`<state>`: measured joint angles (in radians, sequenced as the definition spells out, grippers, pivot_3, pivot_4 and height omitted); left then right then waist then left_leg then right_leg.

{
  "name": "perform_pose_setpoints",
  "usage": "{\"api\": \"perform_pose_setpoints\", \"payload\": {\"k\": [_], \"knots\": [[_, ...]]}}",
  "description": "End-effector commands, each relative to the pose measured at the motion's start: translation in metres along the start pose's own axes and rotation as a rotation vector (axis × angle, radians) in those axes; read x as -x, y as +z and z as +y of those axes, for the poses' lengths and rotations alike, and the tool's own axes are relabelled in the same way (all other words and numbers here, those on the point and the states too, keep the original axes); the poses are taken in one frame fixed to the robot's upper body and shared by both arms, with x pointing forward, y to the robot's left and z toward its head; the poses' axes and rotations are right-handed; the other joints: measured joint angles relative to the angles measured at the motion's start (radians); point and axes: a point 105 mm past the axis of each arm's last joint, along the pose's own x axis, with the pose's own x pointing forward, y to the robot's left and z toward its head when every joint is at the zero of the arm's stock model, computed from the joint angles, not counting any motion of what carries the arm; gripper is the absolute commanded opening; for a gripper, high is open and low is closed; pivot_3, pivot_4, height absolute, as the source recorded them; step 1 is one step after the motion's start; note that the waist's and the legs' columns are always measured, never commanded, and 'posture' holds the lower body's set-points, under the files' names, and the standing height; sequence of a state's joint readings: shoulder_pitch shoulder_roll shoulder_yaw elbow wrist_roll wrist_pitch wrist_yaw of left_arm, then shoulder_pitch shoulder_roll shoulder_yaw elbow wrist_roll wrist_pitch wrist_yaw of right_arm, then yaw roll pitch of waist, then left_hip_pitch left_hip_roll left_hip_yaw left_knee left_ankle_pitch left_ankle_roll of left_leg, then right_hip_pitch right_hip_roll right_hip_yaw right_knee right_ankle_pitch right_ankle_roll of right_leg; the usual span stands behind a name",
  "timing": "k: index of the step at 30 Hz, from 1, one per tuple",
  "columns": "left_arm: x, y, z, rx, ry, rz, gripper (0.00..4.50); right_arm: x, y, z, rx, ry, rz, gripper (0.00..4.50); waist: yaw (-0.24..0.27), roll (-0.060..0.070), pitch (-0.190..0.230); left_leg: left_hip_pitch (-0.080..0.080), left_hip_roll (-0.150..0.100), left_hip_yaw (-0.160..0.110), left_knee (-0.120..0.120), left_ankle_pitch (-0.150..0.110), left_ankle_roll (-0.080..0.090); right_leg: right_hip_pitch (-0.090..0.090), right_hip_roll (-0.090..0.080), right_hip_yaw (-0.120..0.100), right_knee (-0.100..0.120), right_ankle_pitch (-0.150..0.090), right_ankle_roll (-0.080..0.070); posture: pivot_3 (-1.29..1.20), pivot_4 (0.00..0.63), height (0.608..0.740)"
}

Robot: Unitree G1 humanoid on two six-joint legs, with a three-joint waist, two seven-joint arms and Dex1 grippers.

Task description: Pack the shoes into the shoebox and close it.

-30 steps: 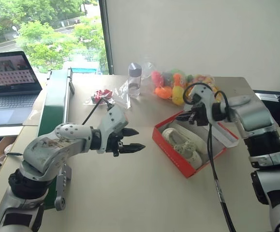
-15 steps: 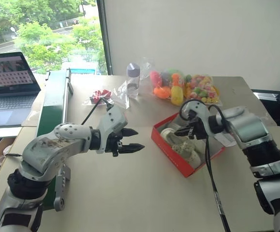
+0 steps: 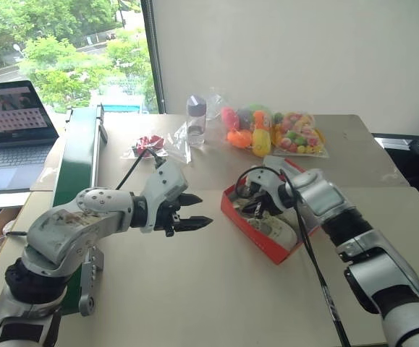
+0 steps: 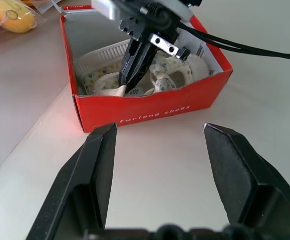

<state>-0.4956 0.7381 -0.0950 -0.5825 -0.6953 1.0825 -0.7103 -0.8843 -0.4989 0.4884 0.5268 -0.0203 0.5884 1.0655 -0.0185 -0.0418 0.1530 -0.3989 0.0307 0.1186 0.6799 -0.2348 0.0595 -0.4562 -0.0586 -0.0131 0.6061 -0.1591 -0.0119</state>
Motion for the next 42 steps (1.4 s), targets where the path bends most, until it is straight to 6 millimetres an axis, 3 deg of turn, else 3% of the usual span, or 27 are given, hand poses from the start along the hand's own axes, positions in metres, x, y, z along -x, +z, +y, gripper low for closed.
{"api": "perform_pose_setpoints", "payload": {"k": [1,6,9,12,15,18,22,26,30,35,40,42], "knots": [[0.007,0.009,-0.003,-0.035,0.020,-0.023,2.94,-0.021,-0.040,-0.006,0.062,-0.067,0.171,0.01,0.001,-0.004,-0.003,0.001,0.000,0.000,0.000,0.000,-0.001,0.000,0.000,0.000,0.002,-0.001,-0.001,0.00,0.150,0.740],[0.010,0.008,-0.003,-0.036,0.028,-0.015,2.94,-0.034,-0.068,-0.005,0.133,-0.096,0.272,0.01,0.001,-0.008,-0.006,0.017,0.001,-0.001,0.000,-0.002,-0.011,0.016,-0.001,0.000,0.003,-0.002,-0.003,0.00,0.150,0.740],[0.008,0.009,-0.002,-0.038,0.026,-0.016,2.94,-0.025,-0.057,-0.009,0.108,-0.095,0.210,0.01,0.006,-0.006,-0.008,0.025,0.002,-0.002,0.000,-0.003,-0.012,0.020,-0.001,-0.001,-0.003,-0.002,-0.003,0.00,0.150,0.740],[0.007,0.010,-0.002,-0.043,0.019,-0.019,2.94,-0.012,-0.042,-0.014,0.077,-0.102,0.141,0.01,0.007,-0.003,-0.009,0.017,0.003,-0.002,-0.003,-0.003,-0.012,0.018,-0.002,-0.003,-0.012,-0.002,-0.002,0.00,0.150,0.740],[0.003,0.012,-0.001,-0.056,0.001,-0.025,2.94,0.030,0.005,-0.018,-0.011,-0.090,-0.072,0.01,0.019,0.001,-0.007,0.011,0.003,-0.001,-0.002,-0.002,-0.012,0.014,-0.004,-0.002,-0.011,-0.001,-0.001,0.00,0.150,0.740],[0.001,0.013,0.001,-0.066,-0.010,-0.029,2.94,0.062,0.035,-0.012,-0.053,-0.065,-0.204,0.01,0.024,0.002,-0.006,0.002,0.001,0.001,-0.001,0.001,-0.012,0.003,-0.004,0.000,-0.003,0.006,-0.003,0.00,0.150,0.740],[-0.004,0.015,0.004,-0.082,-0.032,-0.034,2.94,0.115,0.063,0.003,-0.089,-0.033,-0.358,0.01,0.021,0.004,-0.005,-0.009,0.002,-0.001,-0.005,0.002,-0.008,-0.011,0.002,-0.001,0.007,0.001,-0.009,0.00,0.150,0.740],[-0.007,0.016,0.006,-0.092,-0.052,-0.037,2.94,0.151,0.069,0.015,-0.094,-0.052,-0.410,0.01,0.024,0.004,-0.005,-0.013,0.003,-0.003,-0.008,0.000,-0.009,-0.016,0.004,-0.003,0.006,-0.005,-0.012,0.00,0.150,0.740],[-0.010,0.017,0.006,-0.100,-0.078,-0.041,2.94,0.185,0.047,0.011,-0.143,-0.184,-0.367,0.01,0.028,0.003,-0.004,-0.014,0.001,-0.003,-0.008,-0.004,-0.003,-0.016,0.000,-0.004,0.005,-0.008,-0.008,0.00,0.150,0.740],[-0.014,0.016,0.002,-0.120,-0.150,-0.034,2.94,0.222,-0.022,0.020,-0.340,-0.331,-0.224,0.01,0.043,0.002,-0.004,-0.016,-0.002,-0.003,0.001,-0.009,0.005,-0.011,-0.004,-0.002,0.002,-0.014,-0.001,0.00,0.150,0.740],[-0.017,0.018,-0.003,-0.133,-0.210,-0.039,2.94,0.234,-0.071,0.039,-0.545,-0.377,-0.214,0.01,0.037,0.001,-0.003,-0.012,-0.003,-0.001,0.005,-0.010,0.007,-0.005,-0.005,0.000,0.002,-0.015,0.004,0.00,0.150,0.740],[-0.018,0.018,-0.005,-0.137,-0.230,-0.038,2.94,0.232,-0.078,0.045,-0.644,-0.347,-0.306,0.01,0.033,0.001,-0.003,-0.007,-0.002,-0.002,0.005,-0.010,0.007,0.000,-0.005,0.000,0.003,-0.016,0.004,0.00,0.150,0.740]]}}
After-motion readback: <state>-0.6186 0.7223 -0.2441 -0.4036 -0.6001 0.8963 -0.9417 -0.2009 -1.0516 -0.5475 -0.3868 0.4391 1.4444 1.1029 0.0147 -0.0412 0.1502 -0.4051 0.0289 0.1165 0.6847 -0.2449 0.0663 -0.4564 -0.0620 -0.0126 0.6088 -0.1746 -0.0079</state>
